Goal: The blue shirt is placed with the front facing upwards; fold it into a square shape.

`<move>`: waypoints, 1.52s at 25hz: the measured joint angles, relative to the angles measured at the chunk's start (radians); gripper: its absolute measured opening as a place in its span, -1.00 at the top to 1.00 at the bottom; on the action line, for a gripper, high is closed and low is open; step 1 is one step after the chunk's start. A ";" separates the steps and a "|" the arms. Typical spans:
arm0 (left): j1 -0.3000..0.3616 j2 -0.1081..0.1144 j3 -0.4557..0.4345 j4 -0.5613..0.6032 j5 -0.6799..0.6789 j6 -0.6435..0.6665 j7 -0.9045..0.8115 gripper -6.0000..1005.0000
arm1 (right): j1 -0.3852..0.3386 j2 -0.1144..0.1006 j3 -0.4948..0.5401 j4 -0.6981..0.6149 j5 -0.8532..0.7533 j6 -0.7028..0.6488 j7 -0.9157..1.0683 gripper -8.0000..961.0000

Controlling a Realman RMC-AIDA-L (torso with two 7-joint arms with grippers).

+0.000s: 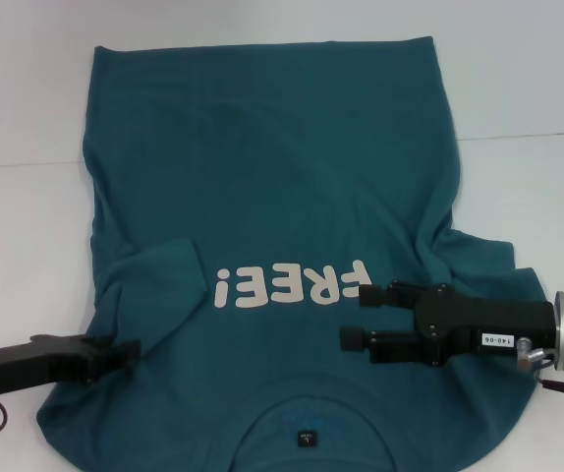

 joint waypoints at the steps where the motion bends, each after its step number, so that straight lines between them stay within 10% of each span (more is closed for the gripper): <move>1: -0.001 0.000 0.000 0.000 0.000 -0.001 0.000 -0.11 | 0.000 0.000 0.000 -0.001 0.000 0.000 0.000 -0.97; 6: -0.003 0.000 0.001 0.000 0.000 -0.001 0.000 0.25 | 0.000 0.000 0.002 -0.003 0.000 -0.002 -0.001 -0.97; 8: -0.005 0.000 0.001 0.000 0.000 0.000 0.000 0.72 | 0.000 0.000 0.003 -0.003 0.000 -0.002 -0.001 -0.97; 19: -0.024 -0.001 0.001 -0.008 -0.011 0.085 -0.002 0.99 | 0.000 0.001 0.003 -0.001 0.000 0.003 -0.004 -0.97; 30: -0.032 -0.002 0.028 -0.021 -0.007 0.152 -0.010 0.88 | 0.000 0.000 0.003 0.001 0.000 0.005 -0.007 -0.97; 38: -0.029 0.000 -0.003 -0.011 -0.023 0.144 -0.011 0.31 | -0.005 -0.004 0.006 -0.004 0.000 0.009 0.001 -0.96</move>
